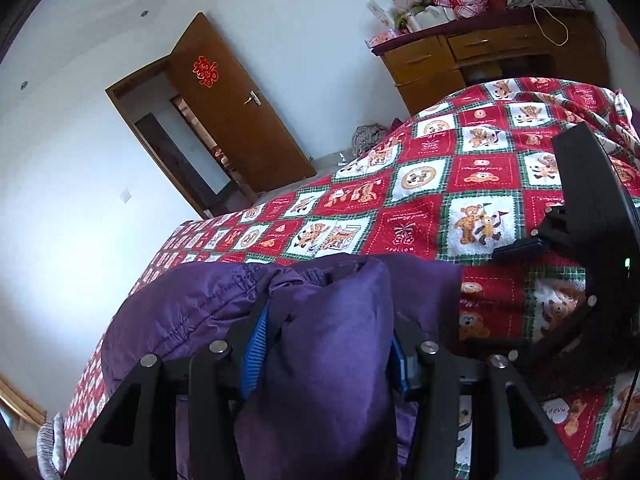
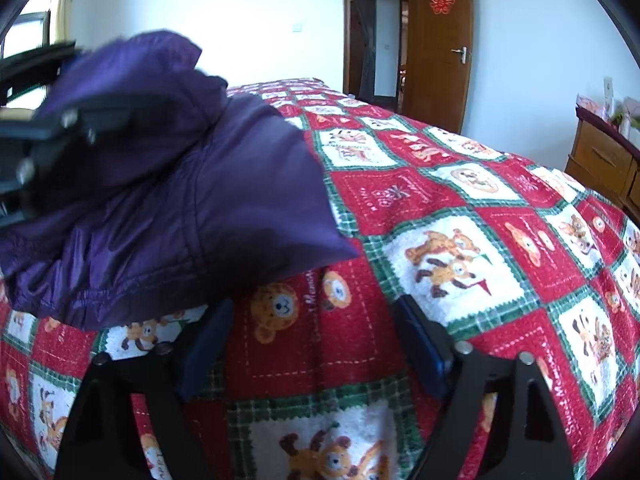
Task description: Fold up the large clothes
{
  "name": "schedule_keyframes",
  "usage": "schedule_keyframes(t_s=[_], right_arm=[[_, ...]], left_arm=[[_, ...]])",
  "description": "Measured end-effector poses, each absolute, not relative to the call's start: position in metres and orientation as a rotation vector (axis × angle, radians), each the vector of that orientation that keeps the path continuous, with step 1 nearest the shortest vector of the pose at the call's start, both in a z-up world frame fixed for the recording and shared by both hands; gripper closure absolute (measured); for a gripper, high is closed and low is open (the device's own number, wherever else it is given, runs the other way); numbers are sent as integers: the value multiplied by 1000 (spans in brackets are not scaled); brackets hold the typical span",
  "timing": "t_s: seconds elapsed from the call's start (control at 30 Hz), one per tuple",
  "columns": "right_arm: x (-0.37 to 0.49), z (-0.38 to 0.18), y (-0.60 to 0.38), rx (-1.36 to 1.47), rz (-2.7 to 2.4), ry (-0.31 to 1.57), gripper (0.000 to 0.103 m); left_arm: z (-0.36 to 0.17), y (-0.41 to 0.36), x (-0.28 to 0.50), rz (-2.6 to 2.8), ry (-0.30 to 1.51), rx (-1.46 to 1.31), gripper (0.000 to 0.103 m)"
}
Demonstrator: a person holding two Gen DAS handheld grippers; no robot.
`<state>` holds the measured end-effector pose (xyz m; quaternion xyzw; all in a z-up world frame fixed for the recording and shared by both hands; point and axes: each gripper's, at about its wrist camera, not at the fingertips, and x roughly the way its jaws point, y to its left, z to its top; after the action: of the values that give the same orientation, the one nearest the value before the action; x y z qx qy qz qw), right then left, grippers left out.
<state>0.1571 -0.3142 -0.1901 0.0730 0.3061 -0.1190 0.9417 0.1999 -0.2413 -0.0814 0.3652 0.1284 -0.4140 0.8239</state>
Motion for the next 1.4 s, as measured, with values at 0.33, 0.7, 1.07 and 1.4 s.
schedule_keyframes(t_s=[0.33,0.7,1.07,1.4], right_arm=[[157,-184,-319,150,-214,686,22],[180,-87,-372,239,-139,590,19],[270,-79,-344,155,165,694,26],[287,-87,-310,-7,271,802,90]], left_arm=[[-88,-239,193,-986,237,803,52],[-114,-262,162,-970,117,992,52],[-112,-258,166,-970,121,931,52],[-111,-258,165,-947,118,926,51]])
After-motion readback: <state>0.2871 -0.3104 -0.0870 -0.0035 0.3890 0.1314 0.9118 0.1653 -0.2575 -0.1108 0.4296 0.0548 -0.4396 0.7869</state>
